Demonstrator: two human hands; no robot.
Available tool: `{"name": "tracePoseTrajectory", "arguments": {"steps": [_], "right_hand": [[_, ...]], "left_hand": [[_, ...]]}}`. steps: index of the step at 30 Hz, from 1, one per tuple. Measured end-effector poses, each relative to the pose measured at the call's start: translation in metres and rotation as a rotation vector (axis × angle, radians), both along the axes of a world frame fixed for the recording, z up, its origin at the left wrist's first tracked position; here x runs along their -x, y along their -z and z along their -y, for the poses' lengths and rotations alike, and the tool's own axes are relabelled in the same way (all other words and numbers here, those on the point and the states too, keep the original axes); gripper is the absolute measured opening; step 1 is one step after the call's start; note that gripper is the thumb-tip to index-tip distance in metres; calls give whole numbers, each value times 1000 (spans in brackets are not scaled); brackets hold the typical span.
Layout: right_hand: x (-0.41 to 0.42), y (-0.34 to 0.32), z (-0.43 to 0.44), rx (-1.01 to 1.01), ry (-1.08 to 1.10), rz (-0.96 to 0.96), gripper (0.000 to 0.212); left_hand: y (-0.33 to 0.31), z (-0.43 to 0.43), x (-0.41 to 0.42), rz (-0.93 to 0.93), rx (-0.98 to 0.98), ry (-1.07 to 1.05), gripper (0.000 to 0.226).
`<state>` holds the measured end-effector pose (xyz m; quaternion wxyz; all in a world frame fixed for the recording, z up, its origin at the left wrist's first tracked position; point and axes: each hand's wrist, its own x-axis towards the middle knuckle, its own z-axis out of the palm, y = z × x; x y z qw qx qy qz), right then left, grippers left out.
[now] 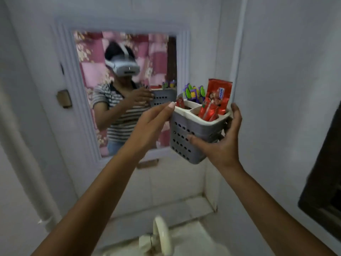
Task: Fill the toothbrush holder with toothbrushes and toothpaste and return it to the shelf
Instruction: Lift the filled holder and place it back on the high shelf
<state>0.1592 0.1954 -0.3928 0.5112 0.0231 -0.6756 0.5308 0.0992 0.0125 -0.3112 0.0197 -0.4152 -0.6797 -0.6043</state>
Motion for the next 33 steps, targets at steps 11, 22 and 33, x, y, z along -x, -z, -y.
{"name": "tracePoseTrajectory", "arguments": {"steps": [11, 22, 33], "right_hand": [[-24, -291, -4, -136, 92, -279, 130], [23, -482, -18, -135, 387, -254, 127], [117, -486, -59, -173, 564, -115, 128]], "left_hand": [[-246, 10, -5, -904, 89, -531, 63], [-331, 5, 80, -1041, 673, -961, 72], [-322, 10, 107, -1069, 593, -889, 72]]}}
